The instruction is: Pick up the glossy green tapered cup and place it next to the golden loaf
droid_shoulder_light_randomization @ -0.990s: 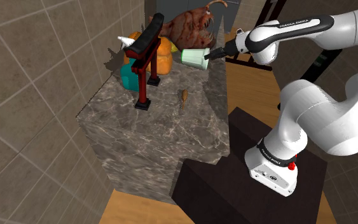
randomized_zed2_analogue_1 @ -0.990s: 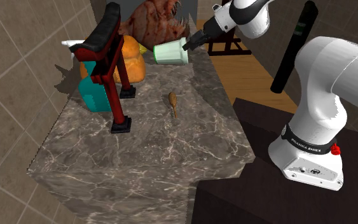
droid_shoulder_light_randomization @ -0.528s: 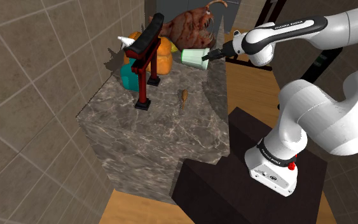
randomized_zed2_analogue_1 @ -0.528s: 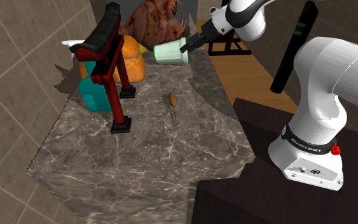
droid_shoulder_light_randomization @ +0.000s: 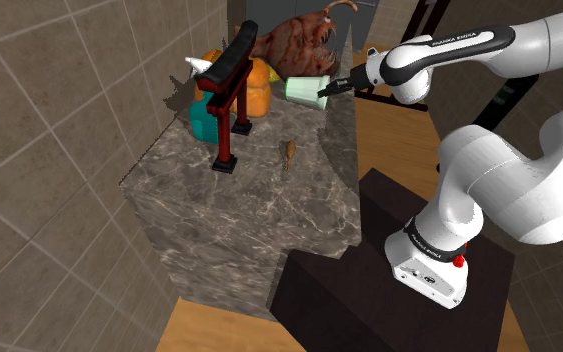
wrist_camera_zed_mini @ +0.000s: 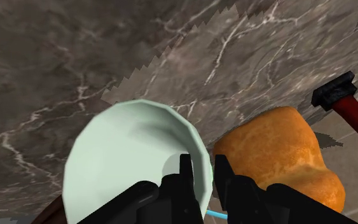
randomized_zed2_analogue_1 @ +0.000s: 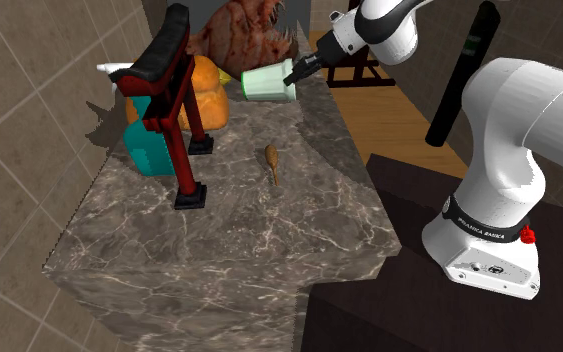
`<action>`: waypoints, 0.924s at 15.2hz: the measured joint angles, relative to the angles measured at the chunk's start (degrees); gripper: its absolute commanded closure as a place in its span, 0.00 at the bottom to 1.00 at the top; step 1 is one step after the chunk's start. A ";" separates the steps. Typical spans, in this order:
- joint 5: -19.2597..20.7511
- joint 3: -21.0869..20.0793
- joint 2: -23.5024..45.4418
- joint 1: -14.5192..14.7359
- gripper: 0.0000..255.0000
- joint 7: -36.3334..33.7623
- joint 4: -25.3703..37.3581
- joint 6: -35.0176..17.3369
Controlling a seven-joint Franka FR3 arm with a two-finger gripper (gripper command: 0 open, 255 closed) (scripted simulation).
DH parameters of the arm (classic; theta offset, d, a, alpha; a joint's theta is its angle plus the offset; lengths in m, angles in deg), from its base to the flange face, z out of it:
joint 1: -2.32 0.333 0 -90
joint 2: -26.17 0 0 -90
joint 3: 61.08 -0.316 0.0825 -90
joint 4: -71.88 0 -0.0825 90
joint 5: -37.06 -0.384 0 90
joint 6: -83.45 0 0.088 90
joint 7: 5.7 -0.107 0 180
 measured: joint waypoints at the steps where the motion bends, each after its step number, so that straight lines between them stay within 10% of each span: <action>1: 0.00 0.00 0.00 0.00 1.00 0.00 0.00 0.00; 14: -0.99 -9.14 0.56 -6.54 1.00 -3.47 0.67 5.68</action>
